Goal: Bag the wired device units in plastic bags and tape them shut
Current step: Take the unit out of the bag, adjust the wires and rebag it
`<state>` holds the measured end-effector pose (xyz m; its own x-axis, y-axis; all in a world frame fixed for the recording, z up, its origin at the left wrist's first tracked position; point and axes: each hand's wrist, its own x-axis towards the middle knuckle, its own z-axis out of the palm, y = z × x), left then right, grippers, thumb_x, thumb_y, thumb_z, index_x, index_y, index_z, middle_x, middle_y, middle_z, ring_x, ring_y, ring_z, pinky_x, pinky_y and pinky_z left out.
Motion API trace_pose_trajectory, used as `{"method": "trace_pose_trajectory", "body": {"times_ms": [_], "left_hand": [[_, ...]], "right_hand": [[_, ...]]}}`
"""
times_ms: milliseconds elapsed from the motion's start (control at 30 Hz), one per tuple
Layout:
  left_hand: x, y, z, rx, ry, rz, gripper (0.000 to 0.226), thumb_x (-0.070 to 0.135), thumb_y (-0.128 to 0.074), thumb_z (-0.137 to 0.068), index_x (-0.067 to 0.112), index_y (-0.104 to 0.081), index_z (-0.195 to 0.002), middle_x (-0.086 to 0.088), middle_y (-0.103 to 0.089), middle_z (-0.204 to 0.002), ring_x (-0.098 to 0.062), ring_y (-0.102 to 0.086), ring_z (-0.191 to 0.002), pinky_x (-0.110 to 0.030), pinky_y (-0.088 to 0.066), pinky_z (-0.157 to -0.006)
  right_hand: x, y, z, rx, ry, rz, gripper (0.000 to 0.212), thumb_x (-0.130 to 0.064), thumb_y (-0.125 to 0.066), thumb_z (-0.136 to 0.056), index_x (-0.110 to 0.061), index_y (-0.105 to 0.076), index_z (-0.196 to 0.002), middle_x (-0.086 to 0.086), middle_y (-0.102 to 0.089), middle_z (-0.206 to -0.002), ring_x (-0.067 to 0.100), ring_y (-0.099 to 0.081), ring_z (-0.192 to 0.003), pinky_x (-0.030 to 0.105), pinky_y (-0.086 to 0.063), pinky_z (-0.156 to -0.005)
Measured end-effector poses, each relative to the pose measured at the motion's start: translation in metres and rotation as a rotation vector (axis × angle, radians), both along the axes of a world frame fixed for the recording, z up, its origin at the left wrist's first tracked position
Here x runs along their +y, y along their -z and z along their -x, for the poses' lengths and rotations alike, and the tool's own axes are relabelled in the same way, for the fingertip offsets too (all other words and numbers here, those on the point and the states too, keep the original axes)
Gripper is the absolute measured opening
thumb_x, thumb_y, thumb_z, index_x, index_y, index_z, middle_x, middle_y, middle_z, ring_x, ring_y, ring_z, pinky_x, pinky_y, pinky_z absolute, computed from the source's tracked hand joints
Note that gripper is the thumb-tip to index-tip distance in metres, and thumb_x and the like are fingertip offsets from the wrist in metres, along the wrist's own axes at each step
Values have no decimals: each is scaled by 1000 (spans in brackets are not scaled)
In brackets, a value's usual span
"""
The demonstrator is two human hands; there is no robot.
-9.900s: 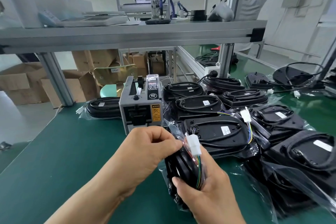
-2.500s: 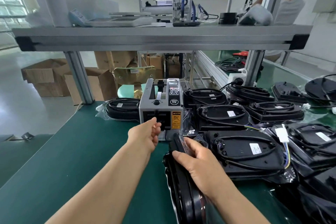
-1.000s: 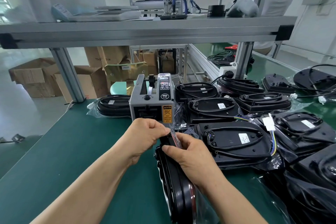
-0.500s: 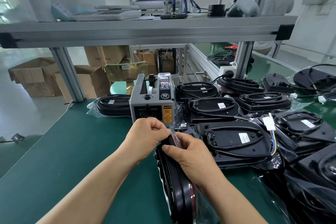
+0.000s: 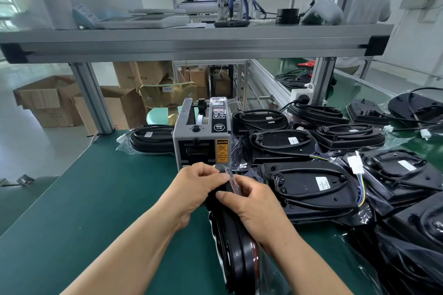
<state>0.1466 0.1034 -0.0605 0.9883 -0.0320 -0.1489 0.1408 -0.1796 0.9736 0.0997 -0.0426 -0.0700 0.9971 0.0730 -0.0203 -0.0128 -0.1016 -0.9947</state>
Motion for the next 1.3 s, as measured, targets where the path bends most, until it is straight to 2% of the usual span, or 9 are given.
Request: {"method": "trace_pose_trajectory", "body": {"times_ms": [267, 500, 600, 733, 900, 1033, 1167, 1233, 1300], "left_hand": [[-4, -5, 7, 71, -35, 102, 23, 22, -86, -72, 18, -68, -86, 11, -62, -58, 1, -51, -42, -14, -37, -38], [5, -25, 55, -482, 15, -35, 27, 51, -79, -58, 39, -73, -82, 8, -67, -80, -3, -59, -69, -13, -47, -65], [2, -30, 77, -716, 32, -30, 21, 35, -78, -71, 39, -73, -91, 11, -67, -97, -12, -64, -82, -17, -50, -76], [4, -23, 89, -779, -13, -22, 26, 20, -79, -71, 32, -74, -94, 7, -69, -98, -20, -66, -85, -24, -53, -78], [5, -19, 102, -919, 4, -70, 20, 30, -77, -77, 29, -71, -96, 7, -69, -96, -19, -67, -84, -23, -53, -75], [2, -17, 113, -924, -13, -84, 26, 30, -79, -74, 34, -61, -92, 7, -67, -92, -19, -65, -82, -27, -53, -74], [-2, -20, 116, -963, 4, -131, 27, 27, -78, -72, 33, -57, -87, 9, -66, -89, -17, -64, -81, -22, -52, -73], [-1, -21, 116, -968, 1, -143, 26, 28, -78, -71, 32, -57, -87, 11, -66, -90, -15, -64, -81, -18, -50, -74], [-1, -22, 117, -977, 9, -163, 26, 30, -78, -72, 32, -58, -87, 13, -66, -92, -12, -65, -82, -15, -49, -74]], "right_hand": [[0, -7, 4, -7, -28, -22, 20, -18, -73, -87, -25, -72, -105, 0, -78, -92, 17, -74, -88, 25, -59, -75], [-3, 0, 36, -338, -25, -308, 51, -11, -75, -77, -29, -67, -124, -11, -72, -121, 7, -66, -114, 12, -50, -88], [-2, -1, 44, -471, -32, -374, 56, -13, -75, -78, -43, -65, -125, -13, -67, -130, 6, -62, -121, 12, -48, -92], [1, -2, 53, -455, -91, -395, 57, -11, -73, -80, -46, -64, -124, -16, -60, -138, 4, -54, -130, 12, -45, -97], [-3, -27, 64, -379, 26, -187, 50, -40, -73, -70, -47, -56, -117, -28, -53, -140, -7, -48, -131, 12, -45, -98], [-7, -60, 68, -332, 115, 191, 65, -43, -72, -75, -45, -49, -136, -31, -54, -134, -19, -45, -124, 22, -41, -108], [-1, -72, 68, -467, 114, 446, 17, -26, -65, -91, -20, -73, -105, -21, -68, -114, -2, -57, -118, 14, -45, -96], [2, -72, 68, -548, 183, 398, 19, -20, -58, -97, -14, -76, -94, -11, -73, -103, 5, -64, -108, 14, -47, -84], [1, -73, 71, -498, 288, 101, 22, -23, -56, -98, -26, -78, -100, -25, -73, -105, -7, -64, -105, 4, -46, -84]]}}
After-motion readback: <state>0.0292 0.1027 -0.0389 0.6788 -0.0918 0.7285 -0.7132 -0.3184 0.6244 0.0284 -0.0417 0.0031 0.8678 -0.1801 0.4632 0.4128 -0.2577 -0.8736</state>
